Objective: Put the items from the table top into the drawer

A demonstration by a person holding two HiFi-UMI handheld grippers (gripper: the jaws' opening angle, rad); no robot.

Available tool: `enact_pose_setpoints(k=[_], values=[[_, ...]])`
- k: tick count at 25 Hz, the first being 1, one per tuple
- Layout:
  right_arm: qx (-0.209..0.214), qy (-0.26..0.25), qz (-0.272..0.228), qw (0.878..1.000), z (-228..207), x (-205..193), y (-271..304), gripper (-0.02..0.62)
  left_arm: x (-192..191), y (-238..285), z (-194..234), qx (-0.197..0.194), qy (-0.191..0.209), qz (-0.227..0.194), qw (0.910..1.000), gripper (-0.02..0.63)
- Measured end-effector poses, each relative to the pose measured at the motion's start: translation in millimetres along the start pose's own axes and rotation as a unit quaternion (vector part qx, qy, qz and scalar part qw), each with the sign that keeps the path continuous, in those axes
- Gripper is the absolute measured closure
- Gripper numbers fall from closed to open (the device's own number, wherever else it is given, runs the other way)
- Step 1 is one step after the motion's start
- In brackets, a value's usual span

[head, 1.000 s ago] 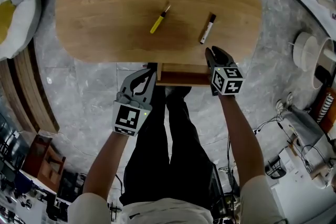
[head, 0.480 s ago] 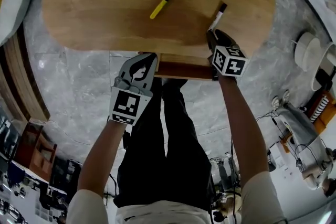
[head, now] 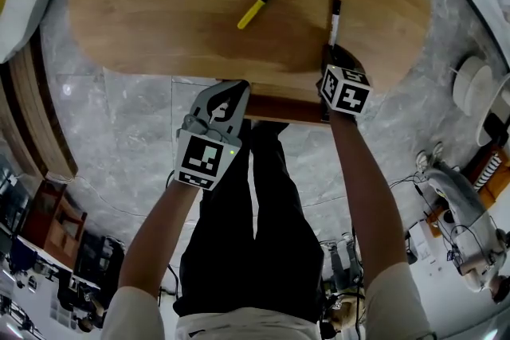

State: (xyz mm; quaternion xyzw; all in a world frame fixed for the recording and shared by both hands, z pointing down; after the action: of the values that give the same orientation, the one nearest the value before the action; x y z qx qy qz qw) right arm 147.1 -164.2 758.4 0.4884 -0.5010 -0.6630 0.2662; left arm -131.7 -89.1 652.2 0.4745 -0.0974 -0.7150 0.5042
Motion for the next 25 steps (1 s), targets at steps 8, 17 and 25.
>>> enact_pose_setpoints(k=[8,17,25], values=[[0.028,-0.006,-0.023,0.999,-9,-14,-17,0.517,-6,2,-8,0.006,0.005,0.005,1.0,0.584],[0.094,-0.044,-0.017,0.994,5,-63,-48,0.517,-18,5,-31,0.011,0.002,0.004,0.9999,0.584],[0.204,-0.139,-0.026,0.969,31,-100,-67,0.517,-38,1,-50,0.017,-0.001,0.005,0.9998,0.584]])
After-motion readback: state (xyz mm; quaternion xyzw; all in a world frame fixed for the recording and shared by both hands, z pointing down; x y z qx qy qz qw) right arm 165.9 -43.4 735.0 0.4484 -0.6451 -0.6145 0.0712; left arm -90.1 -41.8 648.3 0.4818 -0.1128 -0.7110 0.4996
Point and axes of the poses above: the fingertips, and each gripper's own axes: y forward along the fingers, z to its left, x out of its top, the point moved 10 cm from there along -y, backward along the fingers, and after that the axes turned 14 degrees about -y, right-handed, at the moved point
